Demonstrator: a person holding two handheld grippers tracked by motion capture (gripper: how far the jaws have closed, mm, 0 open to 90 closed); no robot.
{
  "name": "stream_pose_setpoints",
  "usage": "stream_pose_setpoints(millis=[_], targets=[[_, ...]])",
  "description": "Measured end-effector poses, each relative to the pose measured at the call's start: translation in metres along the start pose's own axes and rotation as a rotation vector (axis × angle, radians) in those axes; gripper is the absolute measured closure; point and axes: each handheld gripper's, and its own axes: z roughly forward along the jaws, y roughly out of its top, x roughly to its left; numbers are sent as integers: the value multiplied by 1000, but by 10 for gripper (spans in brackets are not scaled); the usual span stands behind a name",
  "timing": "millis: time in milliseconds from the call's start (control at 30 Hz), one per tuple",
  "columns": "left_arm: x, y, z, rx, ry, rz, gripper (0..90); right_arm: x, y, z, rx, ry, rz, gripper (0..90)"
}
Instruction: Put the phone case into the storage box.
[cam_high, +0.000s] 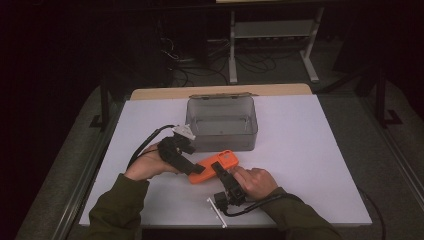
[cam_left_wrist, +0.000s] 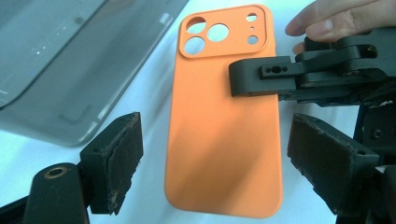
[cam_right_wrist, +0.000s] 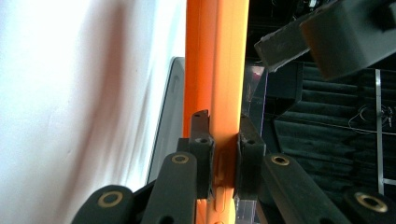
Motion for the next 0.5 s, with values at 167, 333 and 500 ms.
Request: stream_pose_setpoints(millis=[167, 333, 500], targets=[[4, -7, -7, -12, 17, -9, 179, 0, -2, 0, 6, -1, 7, 795], [7, -15, -13, -29, 34, -21, 176, -1, -3, 0, 12, 8, -8, 796], [10, -25, -18, -45, 55, -27, 165, -1, -4, 1, 11, -2, 7, 796]])
